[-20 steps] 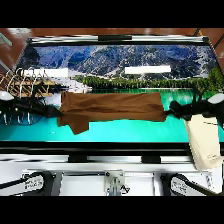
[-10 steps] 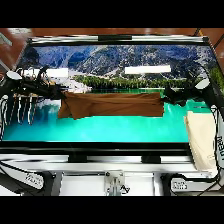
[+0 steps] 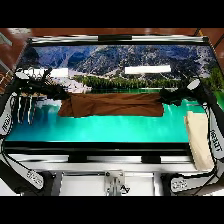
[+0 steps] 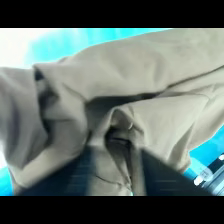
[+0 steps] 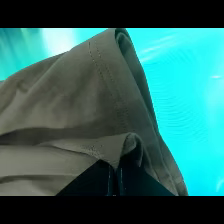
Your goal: Fold the shirts.
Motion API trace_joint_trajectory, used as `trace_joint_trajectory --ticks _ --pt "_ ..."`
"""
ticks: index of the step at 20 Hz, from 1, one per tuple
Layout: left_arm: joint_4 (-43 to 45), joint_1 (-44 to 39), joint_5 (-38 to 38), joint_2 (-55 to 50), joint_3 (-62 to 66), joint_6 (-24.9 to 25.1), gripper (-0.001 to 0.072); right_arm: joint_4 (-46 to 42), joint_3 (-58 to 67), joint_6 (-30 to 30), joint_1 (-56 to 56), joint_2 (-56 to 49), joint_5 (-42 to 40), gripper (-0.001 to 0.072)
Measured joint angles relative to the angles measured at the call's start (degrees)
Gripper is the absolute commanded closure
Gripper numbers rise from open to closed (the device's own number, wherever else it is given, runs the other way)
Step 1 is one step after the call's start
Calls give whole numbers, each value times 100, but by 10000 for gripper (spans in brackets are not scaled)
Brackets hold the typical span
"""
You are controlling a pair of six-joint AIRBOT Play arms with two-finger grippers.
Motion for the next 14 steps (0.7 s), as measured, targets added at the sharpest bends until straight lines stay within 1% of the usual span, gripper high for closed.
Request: trace_joint_trajectory --ticks 1,2,4,5,6,10,12,13,14 --pt "0 -2 -7 -13 13 -66 171 -50 2 2 9 -4 4 261" --pt "2 -2 -39 -15 44 -114 171 -98 2 0 7 7 44 244" --pt "-9 -2 -205 -22 142 -199 171 -153 2 -35 -9 92 90 244" --pt "-13 -2 -308 -22 210 -216 172 -164 2 -61 -24 162 94 225" --pt "-28 -2 -435 -20 293 -240 172 -188 2 -85 -52 243 94 122" --pt "-103 -2 -796 -20 629 -350 172 -166 4 -127 -404 452 81 122" --pt "-223 -2 -876 -13 776 -391 172 120 4 -153 -651 380 79 121" --pt "-299 -2 -905 -13 835 -417 172 332 4 -212 -752 297 92 88" --pt "-348 -2 -920 -13 890 -435 172 531 4 -275 -820 201 101 88"
